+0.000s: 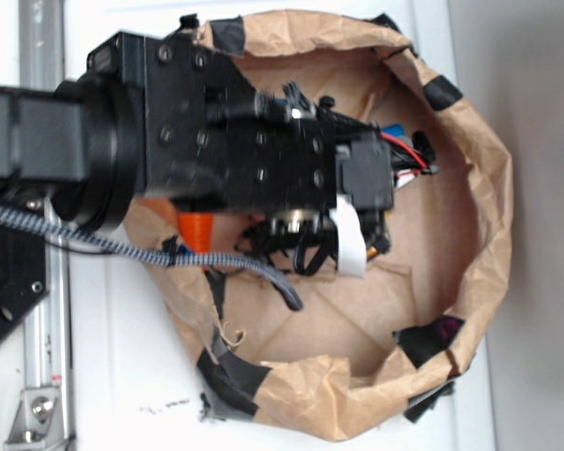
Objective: Grab the yellow duck.
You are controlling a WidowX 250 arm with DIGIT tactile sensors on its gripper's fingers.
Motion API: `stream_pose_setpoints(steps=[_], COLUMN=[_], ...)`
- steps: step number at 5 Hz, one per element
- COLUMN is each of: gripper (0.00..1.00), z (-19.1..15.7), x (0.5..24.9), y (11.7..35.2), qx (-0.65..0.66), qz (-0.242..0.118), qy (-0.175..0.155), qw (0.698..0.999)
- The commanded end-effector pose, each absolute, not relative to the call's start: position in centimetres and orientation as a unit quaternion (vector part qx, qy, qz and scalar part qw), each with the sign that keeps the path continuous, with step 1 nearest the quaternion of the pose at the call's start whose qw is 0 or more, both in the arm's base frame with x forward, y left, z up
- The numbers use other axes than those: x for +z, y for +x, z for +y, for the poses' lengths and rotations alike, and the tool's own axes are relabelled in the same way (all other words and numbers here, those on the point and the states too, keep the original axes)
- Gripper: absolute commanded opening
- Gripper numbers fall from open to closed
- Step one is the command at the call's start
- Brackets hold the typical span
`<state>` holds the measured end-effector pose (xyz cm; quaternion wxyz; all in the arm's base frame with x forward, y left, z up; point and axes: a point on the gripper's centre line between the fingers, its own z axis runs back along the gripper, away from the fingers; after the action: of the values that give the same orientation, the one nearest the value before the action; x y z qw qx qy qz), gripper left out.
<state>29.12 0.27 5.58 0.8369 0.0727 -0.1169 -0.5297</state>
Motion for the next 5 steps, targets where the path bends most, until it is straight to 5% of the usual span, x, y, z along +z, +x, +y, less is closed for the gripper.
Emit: stream_pose_setpoints(steps=[1, 3, 4, 5], gripper=[1.0, 1.0, 0.0, 0.0], z=[-0.5, -3.2, -2.8, -2.4], x=[3.4, 2.3, 2.6, 3.5], y=[31.7, 32.5, 32.5, 32.2], qx=[-0.561, -0.556, -0.553, -0.548], qz=[-0.156, -0.156, -0.158, -0.158], qy=[0.05, 0.013, 0.019, 0.024], qw=[0.811, 0.816, 0.818, 0.821])
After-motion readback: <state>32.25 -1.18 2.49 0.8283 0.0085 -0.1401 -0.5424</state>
